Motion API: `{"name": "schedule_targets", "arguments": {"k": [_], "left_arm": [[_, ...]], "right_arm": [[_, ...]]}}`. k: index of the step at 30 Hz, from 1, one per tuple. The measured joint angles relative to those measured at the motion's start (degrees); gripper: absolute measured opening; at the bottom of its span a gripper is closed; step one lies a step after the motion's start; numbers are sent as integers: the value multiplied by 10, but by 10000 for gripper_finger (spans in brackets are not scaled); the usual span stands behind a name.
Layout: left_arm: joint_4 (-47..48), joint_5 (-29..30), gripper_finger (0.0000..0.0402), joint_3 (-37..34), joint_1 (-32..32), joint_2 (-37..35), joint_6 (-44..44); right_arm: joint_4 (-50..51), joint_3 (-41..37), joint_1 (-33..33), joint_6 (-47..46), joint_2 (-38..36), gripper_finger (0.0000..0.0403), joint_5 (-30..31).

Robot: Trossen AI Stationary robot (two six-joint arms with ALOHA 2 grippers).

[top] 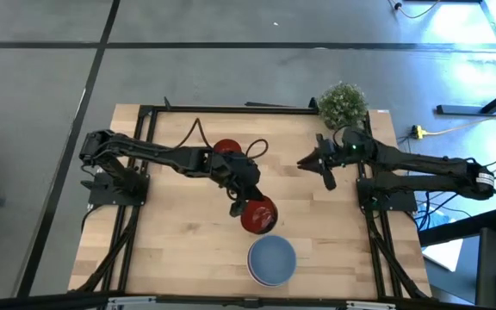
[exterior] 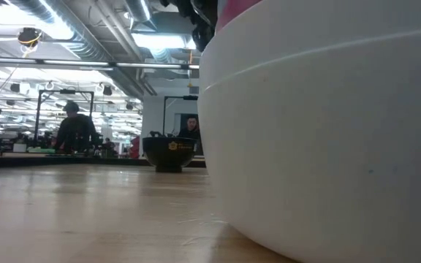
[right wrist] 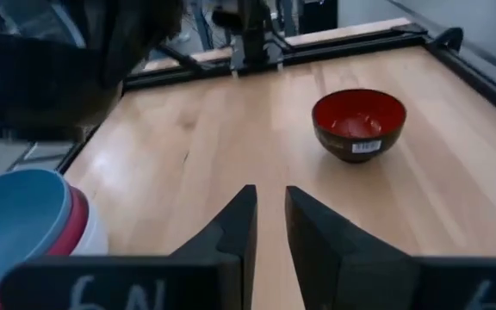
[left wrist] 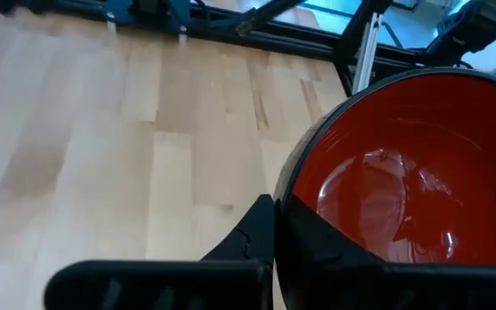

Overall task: Nest bowls inside each other
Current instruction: Stack the bottom red bowl in the blue bowl

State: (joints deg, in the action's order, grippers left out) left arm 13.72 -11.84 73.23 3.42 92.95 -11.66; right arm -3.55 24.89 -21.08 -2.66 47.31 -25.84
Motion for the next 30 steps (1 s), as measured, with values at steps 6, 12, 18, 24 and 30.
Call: {"name": "schedule_targets", "arguments": {"k": [6,12,18,24,30], "left_arm": [[-3,-11,1,0,12,30,-15],[-16,-26,1,34,31,70,-18],[71,-41,1,138,46,125,1],[151,-35,1,216,57,178,12],[208,-38,1,262,72,211,4]], "right_arm": [[-15,-27,37,-27,-24,65,56],[-19,-27,51,-26,-24,65,84],[-19,-27,51,-27,-24,65,84],[-18,-27,50,-27,-24,65,84],[-18,-27,50,-27,-23,65,84]]}}
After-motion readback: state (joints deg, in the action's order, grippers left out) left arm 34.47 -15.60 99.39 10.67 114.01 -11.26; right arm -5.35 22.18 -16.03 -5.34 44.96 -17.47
